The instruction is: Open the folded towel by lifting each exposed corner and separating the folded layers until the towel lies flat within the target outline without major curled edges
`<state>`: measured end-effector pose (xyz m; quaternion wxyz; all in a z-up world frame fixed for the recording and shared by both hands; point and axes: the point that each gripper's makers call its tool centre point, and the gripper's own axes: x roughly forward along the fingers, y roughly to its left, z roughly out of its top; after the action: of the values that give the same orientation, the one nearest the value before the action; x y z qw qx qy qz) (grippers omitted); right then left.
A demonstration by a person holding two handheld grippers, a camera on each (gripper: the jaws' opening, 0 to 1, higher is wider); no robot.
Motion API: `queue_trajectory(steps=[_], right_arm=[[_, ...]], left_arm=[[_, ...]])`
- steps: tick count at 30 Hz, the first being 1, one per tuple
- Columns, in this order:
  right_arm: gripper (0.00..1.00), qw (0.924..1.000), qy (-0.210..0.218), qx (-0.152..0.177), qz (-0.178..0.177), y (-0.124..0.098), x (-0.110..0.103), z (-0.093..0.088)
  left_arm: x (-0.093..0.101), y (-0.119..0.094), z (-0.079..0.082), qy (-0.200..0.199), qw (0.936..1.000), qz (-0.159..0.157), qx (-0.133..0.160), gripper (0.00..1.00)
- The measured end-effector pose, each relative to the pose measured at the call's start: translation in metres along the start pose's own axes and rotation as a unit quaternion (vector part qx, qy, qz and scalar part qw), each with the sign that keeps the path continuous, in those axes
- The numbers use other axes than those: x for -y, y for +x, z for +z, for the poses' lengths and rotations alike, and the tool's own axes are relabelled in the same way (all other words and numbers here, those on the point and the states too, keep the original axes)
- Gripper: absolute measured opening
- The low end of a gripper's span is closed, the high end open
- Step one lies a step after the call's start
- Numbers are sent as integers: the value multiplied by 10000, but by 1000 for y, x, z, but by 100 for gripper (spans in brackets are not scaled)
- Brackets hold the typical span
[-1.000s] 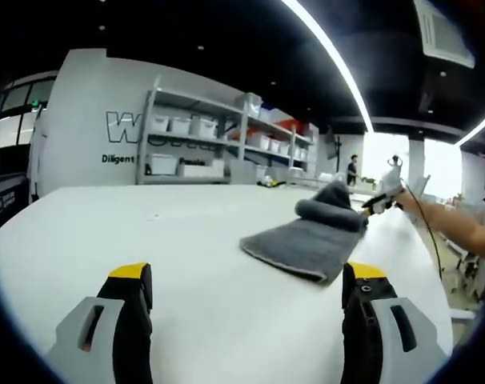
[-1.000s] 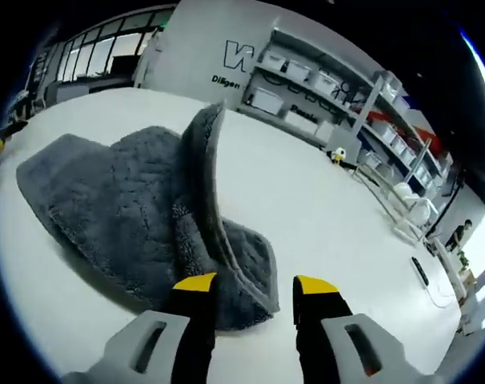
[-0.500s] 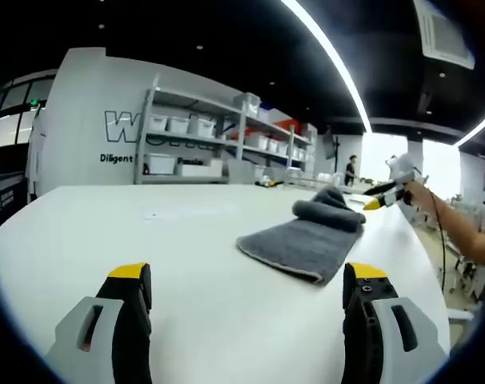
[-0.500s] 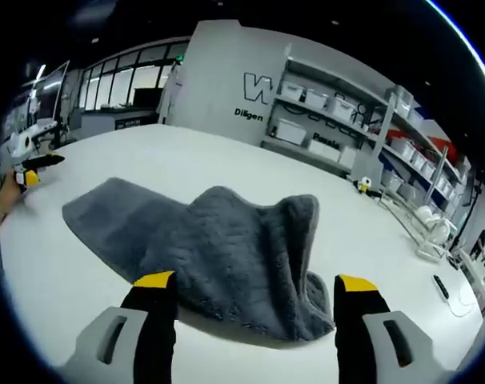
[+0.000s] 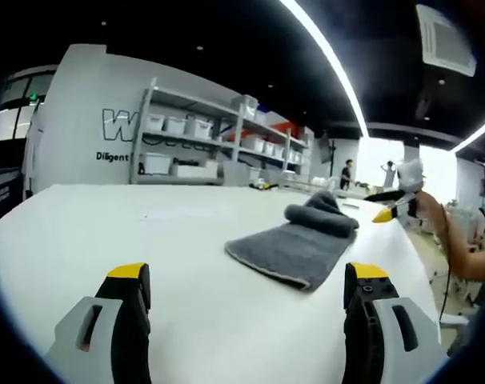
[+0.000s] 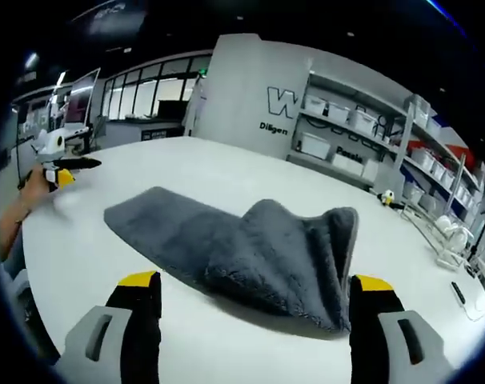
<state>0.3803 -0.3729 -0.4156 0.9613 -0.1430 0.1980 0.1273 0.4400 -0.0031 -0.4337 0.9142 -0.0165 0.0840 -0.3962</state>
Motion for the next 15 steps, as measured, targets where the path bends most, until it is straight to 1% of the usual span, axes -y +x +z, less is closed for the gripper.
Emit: queue_trajectory(steps=[1,3,4,7,9,11,13,15], right_arm=[[99,10000,-20,20,6,-2,-2,0],[99,9999,-105,41,26,-4,-4,-1],[99,9999,-130,41,33,-4,-5,-2],[99,9999,-121,50,26,-3,-2,-4],[99,9999,-161,32,-12,-3,0,-6],[99,9998,-177,10,3,-5,1,-9],[99,9999,-149,30,-2,-6,2,-10],[99,10000,-91,28,-22,-8,2,-12]], left_arm=[[6,1,-4,156,9998,-37,-134,99],[19,5,-7,530,9981,-111,-286,99],[25,6,-9,632,9972,-154,-373,99],[45,11,-5,762,9956,-405,-355,98],[50,14,-2,846,9950,-386,-357,96],[52,17,-3,937,9940,-340,-450,92],[58,23,-4,1131,9911,-428,-549,87],[63,30,-6,1163,9901,-482,-621,83]])
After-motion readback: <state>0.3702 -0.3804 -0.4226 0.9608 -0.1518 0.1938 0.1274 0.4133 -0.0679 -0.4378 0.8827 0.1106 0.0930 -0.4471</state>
